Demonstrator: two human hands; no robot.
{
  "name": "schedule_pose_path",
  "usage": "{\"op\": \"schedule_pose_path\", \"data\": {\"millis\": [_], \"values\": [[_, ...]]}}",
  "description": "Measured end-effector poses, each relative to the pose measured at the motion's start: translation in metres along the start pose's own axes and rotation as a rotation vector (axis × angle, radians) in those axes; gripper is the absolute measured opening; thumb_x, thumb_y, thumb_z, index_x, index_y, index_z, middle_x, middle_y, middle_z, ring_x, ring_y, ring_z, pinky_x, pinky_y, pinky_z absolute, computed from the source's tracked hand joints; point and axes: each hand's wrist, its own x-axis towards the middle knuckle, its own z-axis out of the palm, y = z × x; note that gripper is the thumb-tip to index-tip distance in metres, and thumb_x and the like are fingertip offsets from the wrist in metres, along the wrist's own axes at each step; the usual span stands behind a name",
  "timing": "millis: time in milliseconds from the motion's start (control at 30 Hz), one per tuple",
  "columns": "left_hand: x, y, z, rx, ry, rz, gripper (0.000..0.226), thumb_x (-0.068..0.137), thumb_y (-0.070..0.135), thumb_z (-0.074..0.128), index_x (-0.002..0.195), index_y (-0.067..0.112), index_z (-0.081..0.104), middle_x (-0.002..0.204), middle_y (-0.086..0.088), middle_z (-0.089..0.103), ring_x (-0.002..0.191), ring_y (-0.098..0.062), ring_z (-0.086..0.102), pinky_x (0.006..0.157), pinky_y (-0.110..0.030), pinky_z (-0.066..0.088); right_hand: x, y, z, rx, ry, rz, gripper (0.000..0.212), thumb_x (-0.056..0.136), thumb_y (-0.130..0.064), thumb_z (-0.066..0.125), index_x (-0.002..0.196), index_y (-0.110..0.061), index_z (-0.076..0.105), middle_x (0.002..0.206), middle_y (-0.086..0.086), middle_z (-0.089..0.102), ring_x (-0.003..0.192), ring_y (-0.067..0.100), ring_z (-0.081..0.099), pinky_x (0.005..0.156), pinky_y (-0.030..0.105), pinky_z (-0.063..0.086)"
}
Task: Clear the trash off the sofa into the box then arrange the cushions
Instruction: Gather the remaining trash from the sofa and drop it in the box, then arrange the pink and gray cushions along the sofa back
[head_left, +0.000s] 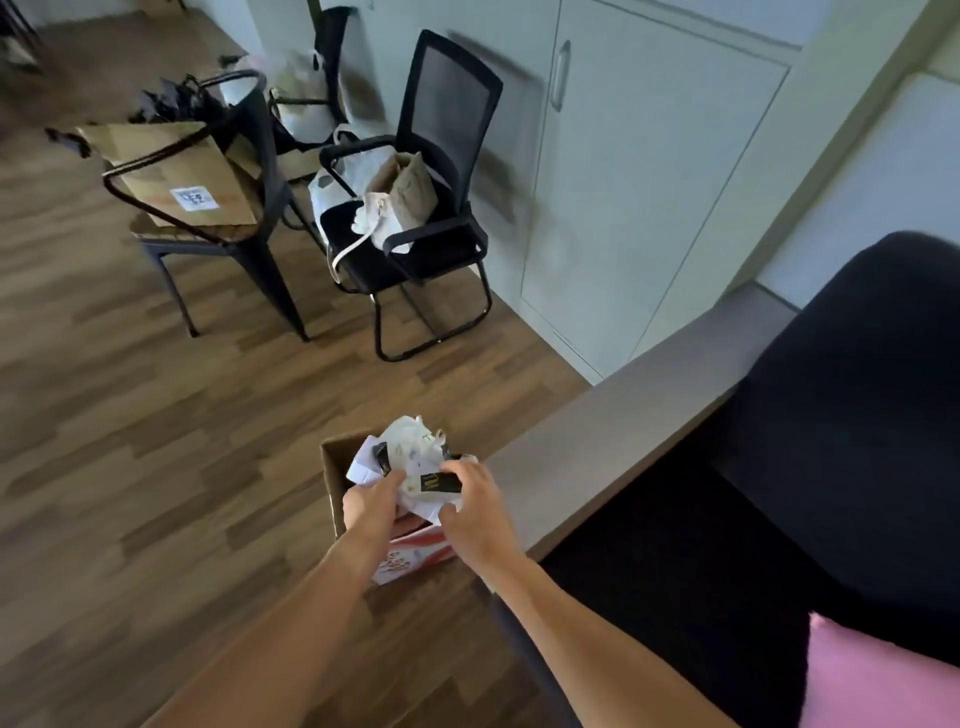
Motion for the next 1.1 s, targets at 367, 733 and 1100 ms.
{"op": "schedule_pose_path", "data": {"millis": [367, 733, 1100], "values": [[0.139, -0.011, -0.039, 0.098, 0.025, -0.107, 0.036, 0.081, 0.034, 0.078, 0.102, 0.008, 0.065, 0.099, -0.013, 0.072, 0.093, -0.031, 0.071, 0.082, -0.049, 0.061, 0.104, 0.025, 0.102, 0.064, -0.25, 0.21, 0.053, 0.094, -0.014, 0.054, 0.144, -0.028, 0.042, 0.147, -0.007, 0.048, 0.131, 0.017, 0.048, 0.099, 0.029, 0.048], [0.111, 0.03, 0.01, 0.437, -0.128, 0.19, 0.007, 0.094, 0.02, 0.063, 0.093, 0.013, 0.066, 0.086, -0.008, 0.068, 0.06, -0.018, 0.06, 0.056, -0.036, 0.055, 0.1, 0.025, 0.026, 0.105, 0.081, 0.05, 0.019, 0.095, -0.01, 0.054, 0.104, -0.014, 0.07, 0.101, 0.001, 0.074, 0.094, 0.015, 0.068, 0.081, 0.026, 0.054], [-0.043, 0.005, 0.153, 0.611, -0.514, 0.478, 0.01, 0.094, 0.012, 0.062, 0.087, 0.015, 0.068, 0.068, -0.001, 0.065, 0.049, -0.012, 0.049, 0.043, -0.023, 0.042, -0.014, 0.111, -0.161, 0.09, 0.409, 0.244, 0.018, 0.094, -0.007, 0.052, 0.093, -0.019, 0.066, 0.088, -0.006, 0.067, 0.08, 0.006, 0.064, 0.065, 0.014, 0.045]]}}
